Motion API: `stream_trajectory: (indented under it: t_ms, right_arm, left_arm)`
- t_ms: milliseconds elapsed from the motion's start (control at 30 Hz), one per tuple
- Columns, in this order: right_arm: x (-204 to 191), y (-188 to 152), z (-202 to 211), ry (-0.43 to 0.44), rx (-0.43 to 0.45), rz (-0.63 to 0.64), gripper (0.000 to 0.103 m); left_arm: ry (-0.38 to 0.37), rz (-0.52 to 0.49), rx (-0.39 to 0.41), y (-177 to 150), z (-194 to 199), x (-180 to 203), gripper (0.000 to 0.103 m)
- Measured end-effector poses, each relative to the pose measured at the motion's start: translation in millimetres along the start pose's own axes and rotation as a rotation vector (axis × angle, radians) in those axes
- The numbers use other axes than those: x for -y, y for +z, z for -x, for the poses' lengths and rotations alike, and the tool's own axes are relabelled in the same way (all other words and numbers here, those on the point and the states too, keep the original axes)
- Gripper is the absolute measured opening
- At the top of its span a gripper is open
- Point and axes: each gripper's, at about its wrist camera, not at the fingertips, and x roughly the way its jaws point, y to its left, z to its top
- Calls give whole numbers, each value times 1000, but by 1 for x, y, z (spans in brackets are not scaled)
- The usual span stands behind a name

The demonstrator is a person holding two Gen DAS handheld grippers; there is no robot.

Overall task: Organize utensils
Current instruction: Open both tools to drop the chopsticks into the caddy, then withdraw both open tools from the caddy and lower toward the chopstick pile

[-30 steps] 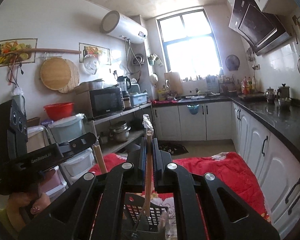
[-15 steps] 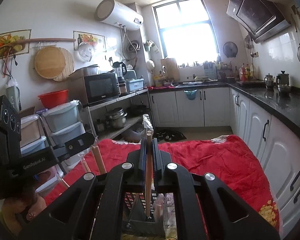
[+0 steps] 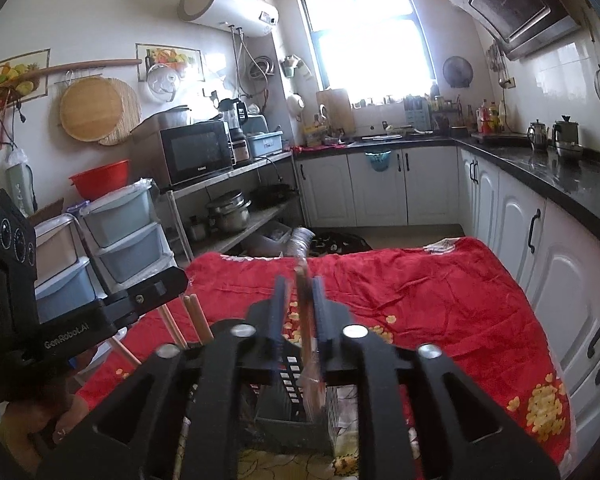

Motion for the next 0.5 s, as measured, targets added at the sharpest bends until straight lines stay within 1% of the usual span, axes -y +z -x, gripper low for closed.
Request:
stream_trajectory:
  t_ms: [33,100,167,233,267,300,333,433,500]
  right_arm:
    - [0,0,1,-1,-1,1,21]
    - [2,0,4,-1,-1,-6,23]
    - [3,0,7,-1,1,-10,27]
    - [5,0,11,-8,2,-10,30]
    - [5,0,12,-10,2,-11,31]
    - [6,-1,15,-11,-1,-12,32]
    - [7,-1,16,-12,-3,-14,33]
    - [9,-3,23,-18,-6,-15,36]
    - [9,-4,28,-17,-8,-17,39]
  left_arm:
    - [5,0,-3,0,0,-1,6]
    - [21,13,-15,0,1,-3,23]
    - [25,24,-21,1,3,-5,25]
    - [34,24,-25,1,6,-6,31]
    - [35,26,-26,2,9,-6,37]
    - [33,29,-25,2,11,-6,41]
    - [32,33,-25,2,13,-6,43]
    - [23,40,-22,4,21,-6,55]
    - [14,40,-20,4,28,-4,67]
